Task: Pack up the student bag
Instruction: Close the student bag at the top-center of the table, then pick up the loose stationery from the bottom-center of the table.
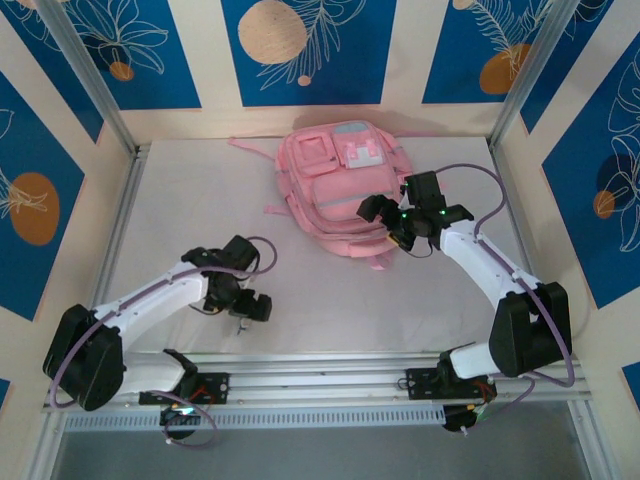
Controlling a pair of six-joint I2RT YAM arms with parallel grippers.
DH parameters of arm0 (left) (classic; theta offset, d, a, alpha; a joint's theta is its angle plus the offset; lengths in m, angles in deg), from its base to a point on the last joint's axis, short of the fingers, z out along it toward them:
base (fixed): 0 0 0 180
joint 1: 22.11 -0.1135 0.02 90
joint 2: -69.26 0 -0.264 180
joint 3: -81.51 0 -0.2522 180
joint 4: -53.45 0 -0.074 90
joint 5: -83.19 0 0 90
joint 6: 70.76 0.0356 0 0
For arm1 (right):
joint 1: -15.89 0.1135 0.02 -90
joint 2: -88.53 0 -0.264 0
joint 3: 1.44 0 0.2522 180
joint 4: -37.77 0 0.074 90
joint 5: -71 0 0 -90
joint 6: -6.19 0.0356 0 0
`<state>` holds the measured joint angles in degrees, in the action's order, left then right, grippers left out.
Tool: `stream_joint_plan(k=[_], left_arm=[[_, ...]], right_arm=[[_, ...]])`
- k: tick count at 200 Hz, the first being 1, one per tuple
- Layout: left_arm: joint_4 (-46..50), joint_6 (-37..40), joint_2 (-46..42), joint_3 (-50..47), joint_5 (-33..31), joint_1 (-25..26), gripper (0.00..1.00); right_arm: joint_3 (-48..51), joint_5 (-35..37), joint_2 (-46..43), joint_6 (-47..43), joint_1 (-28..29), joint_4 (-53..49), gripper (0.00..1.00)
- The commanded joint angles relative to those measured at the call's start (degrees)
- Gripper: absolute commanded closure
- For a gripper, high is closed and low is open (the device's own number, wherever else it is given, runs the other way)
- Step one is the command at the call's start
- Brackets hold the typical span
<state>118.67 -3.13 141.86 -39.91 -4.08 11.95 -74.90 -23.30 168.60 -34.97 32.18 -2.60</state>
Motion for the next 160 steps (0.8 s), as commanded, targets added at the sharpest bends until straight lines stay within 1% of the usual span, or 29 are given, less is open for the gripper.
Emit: stream_joint_plan(k=[1, 22, 55, 69, 94, 126, 151, 160], left_arm=[[-2.0, -2.2, -0.1, 0.1, -0.7, -0.3, 0.0], [-3.1, -3.0, 1.5, -1.6, -0.9, 0.4, 0.05], [-5.8, -5.1, 4.7, -3.8, -1.1, 3.0, 0.11], [-6.0, -5.4, 5.7, -4.1, -1.9, 4.1, 0.15], [-6.2, -5.8, 7.4, -4.6, -3.8, 6.0, 0.29], [-7.2, -5.7, 8.1, -5.0, -3.9, 6.3, 0.48], [-8.0, -4.7, 8.0, -4.6, -4.1, 6.3, 0.62], [-7.8, -4.0, 7.8, -3.4, -4.5, 6.3, 0.64]], right_arm=[[1.5, 1.5, 0.0, 1.5, 0.3, 0.2, 0.0], [1.7, 1.4, 0.1, 1.6, 0.2, 0.6, 0.01], [2.6, 2.0, -0.3, 1.9, -0.1, 0.7, 0.01], [3.0, 1.9, -0.4, 2.0, -0.3, 0.9, 0.01], [3.4, 1.7, -0.3, 2.2, -0.8, 1.2, 0.01], [3.7, 1.5, -0.7, 1.9, -1.2, 1.6, 0.01], [3.5, 1.3, -0.8, 1.3, -1.3, 1.6, 0.01], [3.3, 0.9, -0.8, 1.1, -1.4, 1.7, 0.0]])
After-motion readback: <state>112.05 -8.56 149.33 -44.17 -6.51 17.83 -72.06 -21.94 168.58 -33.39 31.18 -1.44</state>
